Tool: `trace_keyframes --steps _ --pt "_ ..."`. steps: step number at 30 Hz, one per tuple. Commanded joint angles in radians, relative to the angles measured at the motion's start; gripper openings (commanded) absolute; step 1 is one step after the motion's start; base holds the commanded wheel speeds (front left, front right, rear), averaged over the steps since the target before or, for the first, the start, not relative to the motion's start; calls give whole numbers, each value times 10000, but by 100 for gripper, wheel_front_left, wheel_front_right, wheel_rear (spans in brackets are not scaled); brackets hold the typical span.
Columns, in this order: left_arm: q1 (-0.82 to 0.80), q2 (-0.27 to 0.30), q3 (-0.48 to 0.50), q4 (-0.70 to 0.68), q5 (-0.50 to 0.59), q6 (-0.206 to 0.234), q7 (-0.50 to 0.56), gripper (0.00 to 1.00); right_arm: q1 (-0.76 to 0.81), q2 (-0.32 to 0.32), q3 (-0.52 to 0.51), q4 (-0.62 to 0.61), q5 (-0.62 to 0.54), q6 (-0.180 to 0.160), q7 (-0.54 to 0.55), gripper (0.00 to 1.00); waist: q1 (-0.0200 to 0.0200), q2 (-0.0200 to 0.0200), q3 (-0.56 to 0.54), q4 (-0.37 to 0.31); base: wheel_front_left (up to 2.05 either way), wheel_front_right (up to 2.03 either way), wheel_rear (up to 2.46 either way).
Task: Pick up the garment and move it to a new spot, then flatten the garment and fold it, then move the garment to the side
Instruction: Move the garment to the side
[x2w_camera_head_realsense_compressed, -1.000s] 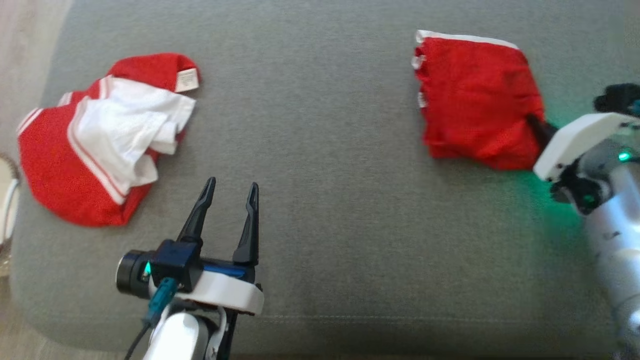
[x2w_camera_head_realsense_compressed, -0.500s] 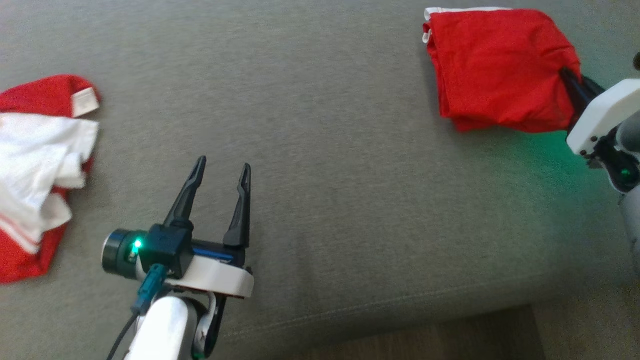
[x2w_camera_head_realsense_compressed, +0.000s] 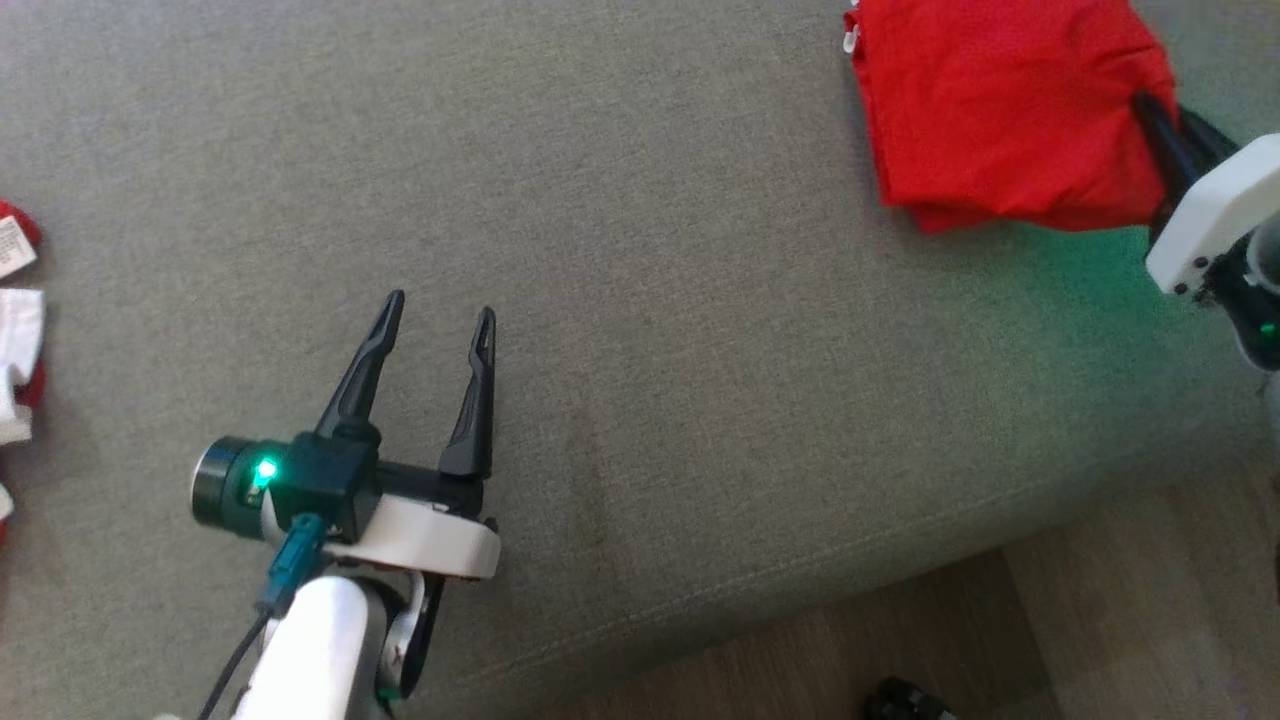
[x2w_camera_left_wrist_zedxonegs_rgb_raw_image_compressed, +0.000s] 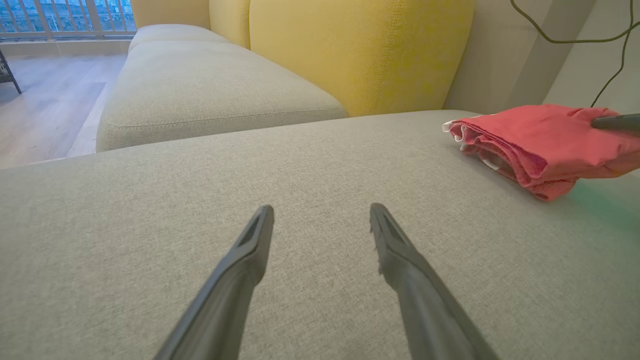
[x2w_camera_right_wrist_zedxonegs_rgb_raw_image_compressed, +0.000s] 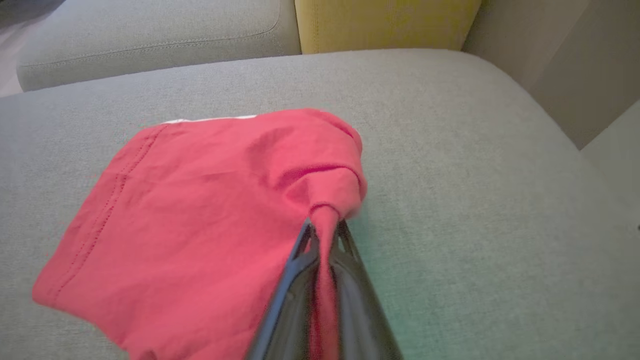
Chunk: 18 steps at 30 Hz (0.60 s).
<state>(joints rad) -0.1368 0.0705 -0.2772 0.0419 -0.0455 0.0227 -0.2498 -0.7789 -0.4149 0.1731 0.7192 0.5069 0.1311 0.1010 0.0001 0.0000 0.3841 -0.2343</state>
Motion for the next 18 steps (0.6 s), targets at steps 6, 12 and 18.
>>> trace_keyframes --steps 6,12,18 --pt "-401 84 307 -359 64 -71 -120 100 -103 -334 -256 -439 -1178 -4 -619 0 -1 0 211 -39 0 0 0" --pt "-469 33 261 -334 12 -102 -120 100 -156 -304 -780 -516 -2450 -4 -1112 0 -1 0 303 45 0 0 0" --pt "-506 -6 277 -292 -31 -118 -120 100 -136 -139 -1420 -611 -3656 -4 -1244 0 -1 0 309 137 0 0 0"
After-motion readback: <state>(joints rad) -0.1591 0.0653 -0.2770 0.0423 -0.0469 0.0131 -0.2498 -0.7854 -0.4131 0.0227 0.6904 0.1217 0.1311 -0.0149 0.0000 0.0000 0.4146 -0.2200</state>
